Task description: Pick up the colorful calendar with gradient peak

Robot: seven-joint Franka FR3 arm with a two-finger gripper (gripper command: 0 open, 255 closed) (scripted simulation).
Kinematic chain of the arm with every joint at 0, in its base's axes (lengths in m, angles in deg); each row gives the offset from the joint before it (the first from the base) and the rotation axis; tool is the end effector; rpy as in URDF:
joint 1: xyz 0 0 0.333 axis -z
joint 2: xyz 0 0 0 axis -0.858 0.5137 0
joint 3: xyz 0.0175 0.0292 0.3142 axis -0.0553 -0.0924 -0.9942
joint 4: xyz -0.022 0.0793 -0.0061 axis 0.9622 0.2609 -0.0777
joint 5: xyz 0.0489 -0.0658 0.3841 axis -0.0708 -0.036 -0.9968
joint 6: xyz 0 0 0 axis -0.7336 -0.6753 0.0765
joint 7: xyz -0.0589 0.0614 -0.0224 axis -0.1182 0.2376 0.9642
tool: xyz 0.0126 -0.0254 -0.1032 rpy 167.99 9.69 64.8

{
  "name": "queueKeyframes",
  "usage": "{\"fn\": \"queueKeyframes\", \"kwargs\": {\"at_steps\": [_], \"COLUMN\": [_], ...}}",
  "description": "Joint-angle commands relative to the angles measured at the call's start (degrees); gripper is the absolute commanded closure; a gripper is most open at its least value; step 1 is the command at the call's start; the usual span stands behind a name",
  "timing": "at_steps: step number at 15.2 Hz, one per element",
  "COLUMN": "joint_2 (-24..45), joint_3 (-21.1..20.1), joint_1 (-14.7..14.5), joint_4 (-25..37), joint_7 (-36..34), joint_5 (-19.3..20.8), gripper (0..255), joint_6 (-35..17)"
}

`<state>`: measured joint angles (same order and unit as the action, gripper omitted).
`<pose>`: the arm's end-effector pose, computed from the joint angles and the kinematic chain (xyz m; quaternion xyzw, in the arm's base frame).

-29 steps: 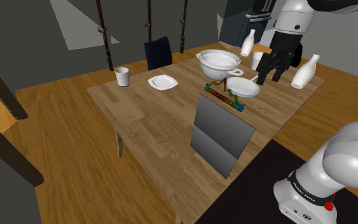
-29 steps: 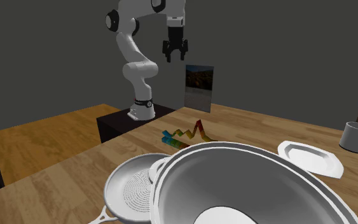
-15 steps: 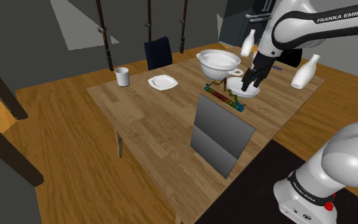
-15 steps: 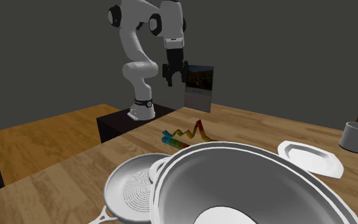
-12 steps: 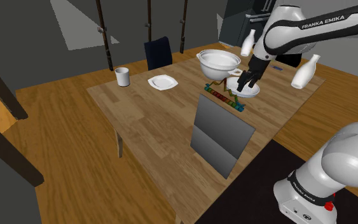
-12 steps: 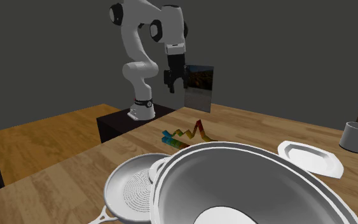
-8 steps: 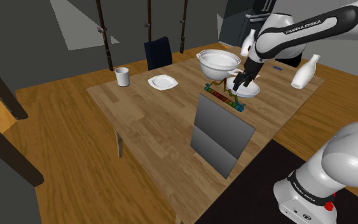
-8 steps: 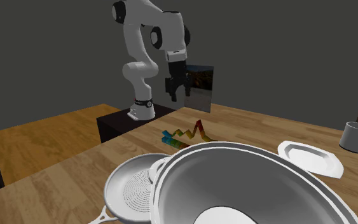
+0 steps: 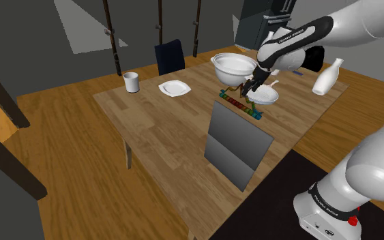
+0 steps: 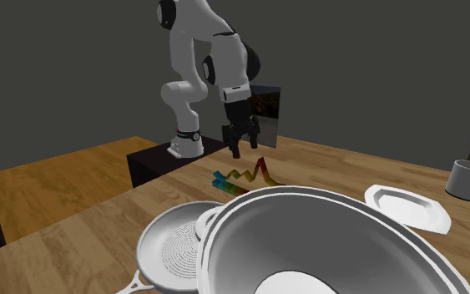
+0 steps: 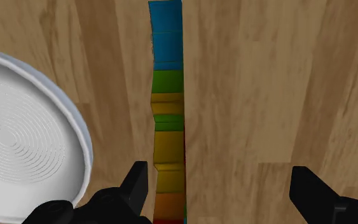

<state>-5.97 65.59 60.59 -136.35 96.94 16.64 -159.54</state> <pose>0.4909 -0.1883 0.3565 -0.9940 -0.0057 -0.1075 0.0174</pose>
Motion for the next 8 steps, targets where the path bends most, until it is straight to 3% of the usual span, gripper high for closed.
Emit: {"fn": "queueKeyframes", "kwargs": {"at_steps": [1,4,8], "joint_2": [4.5,10.8,13.0], "joint_3": [0.3,-0.7,-1.7], "joint_1": [0.4,2.0,2.7], "joint_4": [2.9,8.0,7.5], "joint_7": [4.7,10.7,12.7], "joint_5": [-4.0,-9.8,-12.2], "gripper": [0,0,0], "joint_6": [-2.3,-4.4,-6.8]}}
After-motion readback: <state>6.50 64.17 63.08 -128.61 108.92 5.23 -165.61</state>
